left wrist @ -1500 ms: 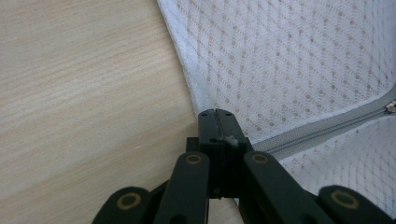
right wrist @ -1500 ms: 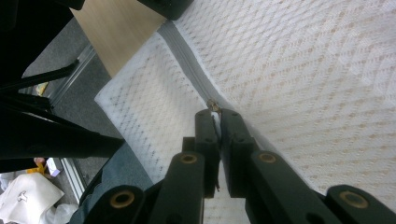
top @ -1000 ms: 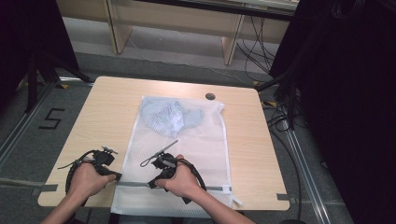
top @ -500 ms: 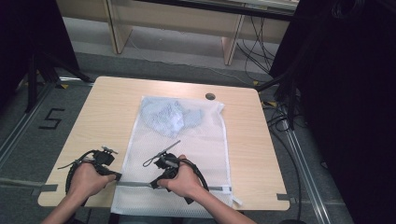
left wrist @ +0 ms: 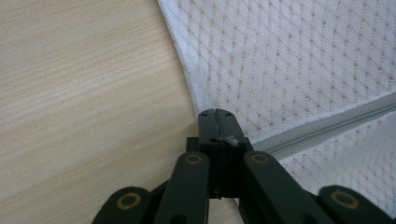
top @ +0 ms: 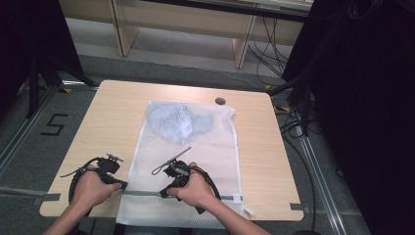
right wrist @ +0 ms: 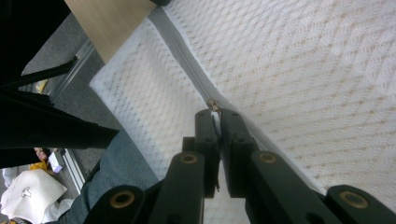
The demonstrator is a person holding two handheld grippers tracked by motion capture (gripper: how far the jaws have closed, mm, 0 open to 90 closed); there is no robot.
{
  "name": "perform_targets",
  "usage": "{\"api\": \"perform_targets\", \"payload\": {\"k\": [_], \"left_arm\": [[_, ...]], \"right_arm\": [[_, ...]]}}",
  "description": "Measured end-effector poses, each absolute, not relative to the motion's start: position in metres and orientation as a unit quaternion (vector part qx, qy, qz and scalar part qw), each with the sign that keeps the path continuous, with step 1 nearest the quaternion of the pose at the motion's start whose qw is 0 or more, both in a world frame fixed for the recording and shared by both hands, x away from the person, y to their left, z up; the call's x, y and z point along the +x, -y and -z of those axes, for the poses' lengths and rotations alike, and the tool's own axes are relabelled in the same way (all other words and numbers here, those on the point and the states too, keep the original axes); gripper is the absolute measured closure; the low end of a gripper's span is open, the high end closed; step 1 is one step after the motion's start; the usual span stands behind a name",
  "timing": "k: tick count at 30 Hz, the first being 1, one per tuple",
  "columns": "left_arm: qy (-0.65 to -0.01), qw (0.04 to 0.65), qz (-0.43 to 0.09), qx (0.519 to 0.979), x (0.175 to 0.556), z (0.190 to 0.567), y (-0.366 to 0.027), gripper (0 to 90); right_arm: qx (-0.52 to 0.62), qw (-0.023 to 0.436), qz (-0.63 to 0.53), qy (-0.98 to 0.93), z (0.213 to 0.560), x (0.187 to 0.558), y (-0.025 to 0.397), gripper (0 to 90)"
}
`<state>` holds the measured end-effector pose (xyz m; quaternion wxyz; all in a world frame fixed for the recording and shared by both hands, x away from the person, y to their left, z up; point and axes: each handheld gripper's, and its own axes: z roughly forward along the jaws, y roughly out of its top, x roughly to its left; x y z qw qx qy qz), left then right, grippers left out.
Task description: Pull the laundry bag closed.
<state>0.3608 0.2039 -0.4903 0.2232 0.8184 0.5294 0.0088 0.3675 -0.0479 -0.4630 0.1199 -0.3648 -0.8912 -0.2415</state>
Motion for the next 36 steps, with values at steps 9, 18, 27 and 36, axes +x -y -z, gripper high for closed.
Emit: {"api": "perform_targets", "payload": {"k": [9, 18, 27, 36], "left_arm": [[-0.531, 0.224, -0.008, 0.817, 0.361, 0.49, -0.204, 89.9], [-0.531, 0.223, -0.008, 0.818, 0.361, 0.49, -0.204, 89.9], [-0.53, 0.223, -0.01, 0.818, 0.361, 0.49, -0.204, 90.0], [-0.53, 0.223, -0.009, 0.818, 0.361, 0.49, -0.204, 89.9]], "right_arm": [[-0.364, 0.124, 0.238, 0.892, 0.462, 0.367, 0.049, 87.1], [-0.368, 0.124, 0.233, 0.891, 0.462, 0.367, 0.053, 87.1], [-0.372, 0.125, 0.232, 0.89, 0.461, 0.367, 0.057, 87.0], [-0.362, 0.122, 0.236, 0.893, 0.462, 0.369, 0.06, 87.0]]}}
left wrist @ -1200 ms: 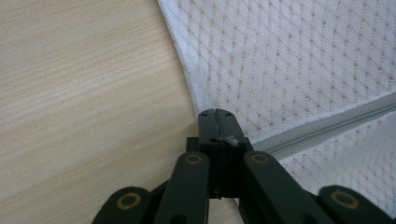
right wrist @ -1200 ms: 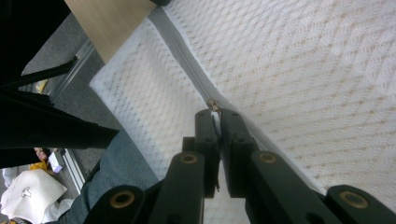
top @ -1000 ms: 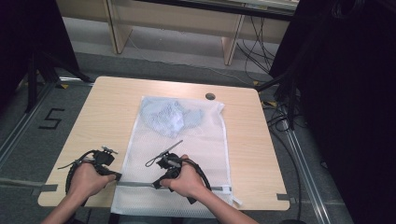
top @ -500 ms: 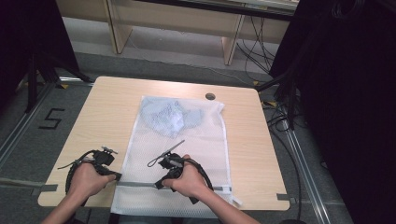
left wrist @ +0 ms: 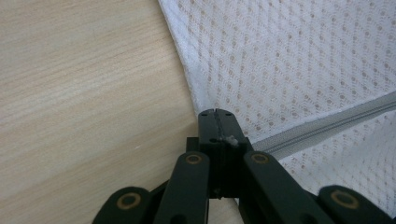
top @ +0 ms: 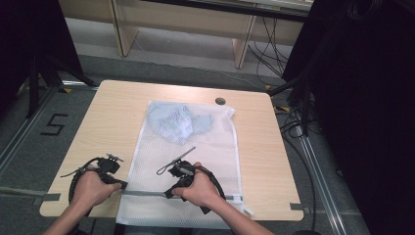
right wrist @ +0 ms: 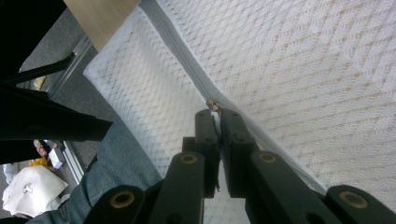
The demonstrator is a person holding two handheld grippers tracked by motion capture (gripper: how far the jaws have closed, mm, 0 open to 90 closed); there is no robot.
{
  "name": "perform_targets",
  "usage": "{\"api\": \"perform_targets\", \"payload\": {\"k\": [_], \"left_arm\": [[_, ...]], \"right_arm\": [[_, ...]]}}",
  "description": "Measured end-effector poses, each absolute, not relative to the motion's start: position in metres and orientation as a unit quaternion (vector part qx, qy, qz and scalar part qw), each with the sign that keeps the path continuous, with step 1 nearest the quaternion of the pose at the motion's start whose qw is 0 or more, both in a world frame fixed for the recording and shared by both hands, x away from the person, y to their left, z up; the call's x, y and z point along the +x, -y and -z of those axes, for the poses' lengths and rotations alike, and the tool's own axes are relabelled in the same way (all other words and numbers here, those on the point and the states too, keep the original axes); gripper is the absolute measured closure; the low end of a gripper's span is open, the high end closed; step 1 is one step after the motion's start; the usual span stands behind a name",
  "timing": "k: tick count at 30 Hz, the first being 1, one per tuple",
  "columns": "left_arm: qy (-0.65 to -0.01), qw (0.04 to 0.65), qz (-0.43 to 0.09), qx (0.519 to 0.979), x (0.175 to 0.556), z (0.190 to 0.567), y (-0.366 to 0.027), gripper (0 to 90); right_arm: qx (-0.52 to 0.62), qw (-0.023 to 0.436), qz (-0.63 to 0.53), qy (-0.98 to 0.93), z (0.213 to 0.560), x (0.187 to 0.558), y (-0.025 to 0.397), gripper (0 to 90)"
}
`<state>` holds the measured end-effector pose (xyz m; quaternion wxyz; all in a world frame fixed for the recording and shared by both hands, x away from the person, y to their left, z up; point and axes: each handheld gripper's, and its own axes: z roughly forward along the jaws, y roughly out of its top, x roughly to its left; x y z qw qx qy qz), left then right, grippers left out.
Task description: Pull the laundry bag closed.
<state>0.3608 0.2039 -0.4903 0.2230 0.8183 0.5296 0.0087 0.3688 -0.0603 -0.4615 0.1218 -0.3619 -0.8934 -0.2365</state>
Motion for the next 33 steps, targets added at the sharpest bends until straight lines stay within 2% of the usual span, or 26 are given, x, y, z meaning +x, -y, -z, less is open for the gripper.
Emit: {"api": "perform_targets", "payload": {"k": [33], "left_arm": [[-0.532, 0.223, -0.006, 0.817, 0.361, 0.49, -0.204, 89.9]], "right_arm": [[-0.378, 0.126, 0.232, 0.887, 0.46, 0.369, 0.073, 87.0]]}}
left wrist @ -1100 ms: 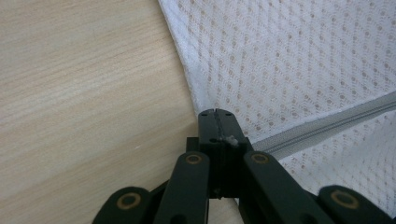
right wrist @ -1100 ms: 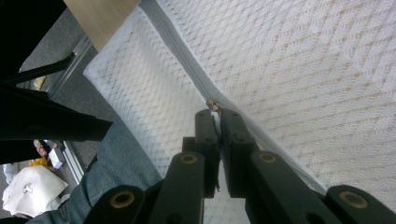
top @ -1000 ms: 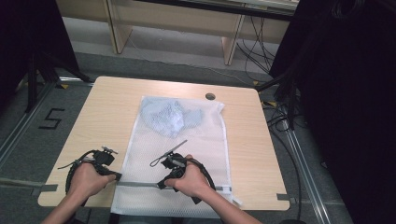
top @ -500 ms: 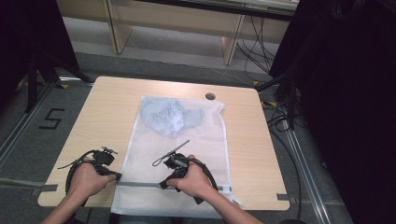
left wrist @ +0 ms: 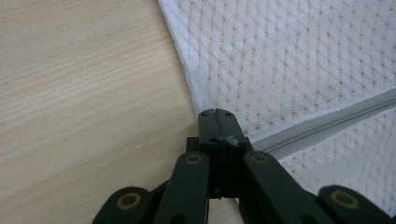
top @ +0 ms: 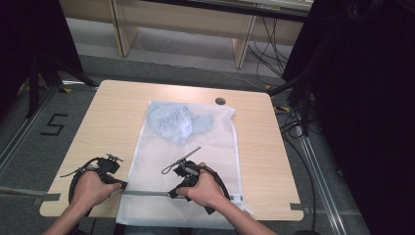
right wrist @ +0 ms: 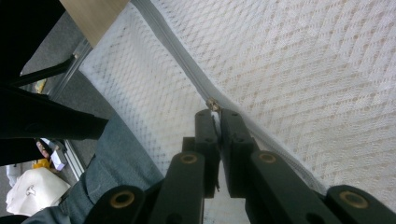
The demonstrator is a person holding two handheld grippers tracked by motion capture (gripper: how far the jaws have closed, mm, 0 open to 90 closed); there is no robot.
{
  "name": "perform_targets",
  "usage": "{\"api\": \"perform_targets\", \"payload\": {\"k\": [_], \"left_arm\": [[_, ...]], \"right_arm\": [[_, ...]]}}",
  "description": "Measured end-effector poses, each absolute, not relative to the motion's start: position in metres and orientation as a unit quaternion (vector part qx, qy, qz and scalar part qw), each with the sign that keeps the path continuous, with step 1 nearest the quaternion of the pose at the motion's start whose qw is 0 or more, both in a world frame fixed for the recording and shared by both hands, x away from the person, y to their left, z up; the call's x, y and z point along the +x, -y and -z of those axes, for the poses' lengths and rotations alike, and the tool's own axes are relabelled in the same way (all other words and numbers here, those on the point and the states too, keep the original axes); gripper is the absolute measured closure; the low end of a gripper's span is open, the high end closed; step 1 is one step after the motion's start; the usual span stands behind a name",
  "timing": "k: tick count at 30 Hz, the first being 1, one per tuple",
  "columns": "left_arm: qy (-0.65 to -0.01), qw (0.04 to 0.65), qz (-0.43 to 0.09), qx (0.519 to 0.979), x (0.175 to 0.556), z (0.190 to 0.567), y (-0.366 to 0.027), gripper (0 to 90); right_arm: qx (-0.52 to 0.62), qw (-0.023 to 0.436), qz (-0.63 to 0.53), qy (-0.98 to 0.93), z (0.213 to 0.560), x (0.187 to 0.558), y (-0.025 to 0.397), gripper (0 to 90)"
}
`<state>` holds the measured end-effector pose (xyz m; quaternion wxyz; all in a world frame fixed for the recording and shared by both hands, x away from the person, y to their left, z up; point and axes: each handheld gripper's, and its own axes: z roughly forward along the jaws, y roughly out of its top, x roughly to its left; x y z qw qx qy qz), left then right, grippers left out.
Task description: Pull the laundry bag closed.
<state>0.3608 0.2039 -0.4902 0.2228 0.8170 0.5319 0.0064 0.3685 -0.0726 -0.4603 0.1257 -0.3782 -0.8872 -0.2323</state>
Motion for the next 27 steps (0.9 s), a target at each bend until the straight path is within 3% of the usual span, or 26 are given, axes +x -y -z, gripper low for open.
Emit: {"api": "perform_targets", "payload": {"k": [27], "left_arm": [[-0.541, 0.225, -0.004, 0.81, 0.36, 0.49, -0.202, 90.0]], "right_arm": [[-0.386, 0.124, 0.227, 0.886, 0.459, 0.368, 0.084, 87.0]]}}
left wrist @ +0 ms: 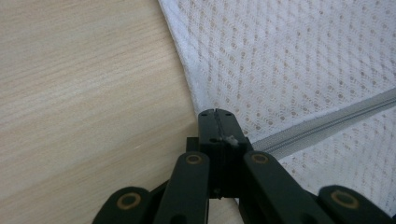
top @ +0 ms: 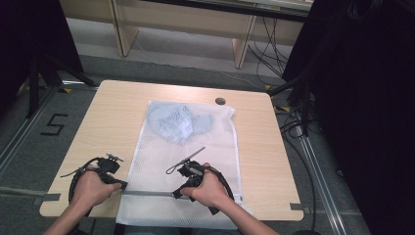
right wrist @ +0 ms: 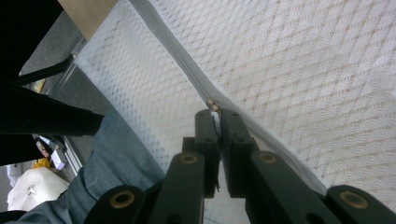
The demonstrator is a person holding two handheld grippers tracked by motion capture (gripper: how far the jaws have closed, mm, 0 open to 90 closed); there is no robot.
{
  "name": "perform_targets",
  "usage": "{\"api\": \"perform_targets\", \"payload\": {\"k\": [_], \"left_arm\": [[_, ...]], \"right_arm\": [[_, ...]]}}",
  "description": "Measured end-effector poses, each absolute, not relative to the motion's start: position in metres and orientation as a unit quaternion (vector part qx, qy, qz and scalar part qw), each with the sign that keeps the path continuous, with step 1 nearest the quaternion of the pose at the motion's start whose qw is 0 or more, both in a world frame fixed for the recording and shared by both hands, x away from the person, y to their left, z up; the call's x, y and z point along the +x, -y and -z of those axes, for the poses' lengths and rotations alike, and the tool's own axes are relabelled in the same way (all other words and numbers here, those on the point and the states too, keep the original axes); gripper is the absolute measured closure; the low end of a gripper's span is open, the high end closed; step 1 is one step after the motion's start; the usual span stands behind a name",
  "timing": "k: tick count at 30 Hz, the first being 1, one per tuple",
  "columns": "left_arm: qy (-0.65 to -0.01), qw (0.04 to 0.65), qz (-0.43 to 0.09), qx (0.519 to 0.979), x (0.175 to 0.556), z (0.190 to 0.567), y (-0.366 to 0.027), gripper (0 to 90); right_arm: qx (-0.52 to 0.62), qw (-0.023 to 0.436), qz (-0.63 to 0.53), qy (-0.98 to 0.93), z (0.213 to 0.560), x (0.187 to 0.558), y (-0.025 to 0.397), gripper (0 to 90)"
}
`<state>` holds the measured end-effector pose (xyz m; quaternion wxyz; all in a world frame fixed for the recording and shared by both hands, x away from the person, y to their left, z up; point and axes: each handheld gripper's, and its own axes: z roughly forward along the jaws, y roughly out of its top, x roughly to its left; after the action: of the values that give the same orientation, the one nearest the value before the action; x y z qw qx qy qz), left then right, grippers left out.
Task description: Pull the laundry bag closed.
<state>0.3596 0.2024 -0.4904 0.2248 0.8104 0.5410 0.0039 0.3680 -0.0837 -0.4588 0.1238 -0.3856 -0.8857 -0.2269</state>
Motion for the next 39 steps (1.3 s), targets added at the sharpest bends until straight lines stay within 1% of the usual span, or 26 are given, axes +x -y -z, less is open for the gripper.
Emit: {"api": "perform_targets", "payload": {"k": [13, 14, 18, 22, 24, 39], "left_arm": [[-0.539, 0.224, -0.005, 0.812, 0.36, 0.49, -0.203, 90.0], [-0.541, 0.225, -0.004, 0.811, 0.36, 0.49, -0.203, 89.9], [-0.541, 0.225, -0.004, 0.81, 0.36, 0.49, -0.202, 90.0], [-0.541, 0.225, -0.004, 0.81, 0.36, 0.49, -0.202, 89.9], [-0.54, 0.224, -0.005, 0.812, 0.36, 0.49, -0.202, 89.9], [-0.541, 0.224, -0.004, 0.811, 0.36, 0.49, -0.202, 90.0]], "right_arm": [[-0.389, 0.128, 0.231, 0.883, 0.457, 0.369, 0.09, 87.0], [-0.391, 0.122, 0.223, 0.885, 0.457, 0.369, 0.09, 87.0], [-0.393, 0.127, 0.222, 0.883, 0.457, 0.369, 0.092, 87.0], [-0.391, 0.121, 0.223, 0.884, 0.457, 0.37, 0.095, 87.0], [-0.395, 0.13, 0.221, 0.882, 0.456, 0.37, 0.095, 87.0], [-0.406, 0.131, 0.222, 0.877, 0.456, 0.369, 0.102, 87.0]]}}
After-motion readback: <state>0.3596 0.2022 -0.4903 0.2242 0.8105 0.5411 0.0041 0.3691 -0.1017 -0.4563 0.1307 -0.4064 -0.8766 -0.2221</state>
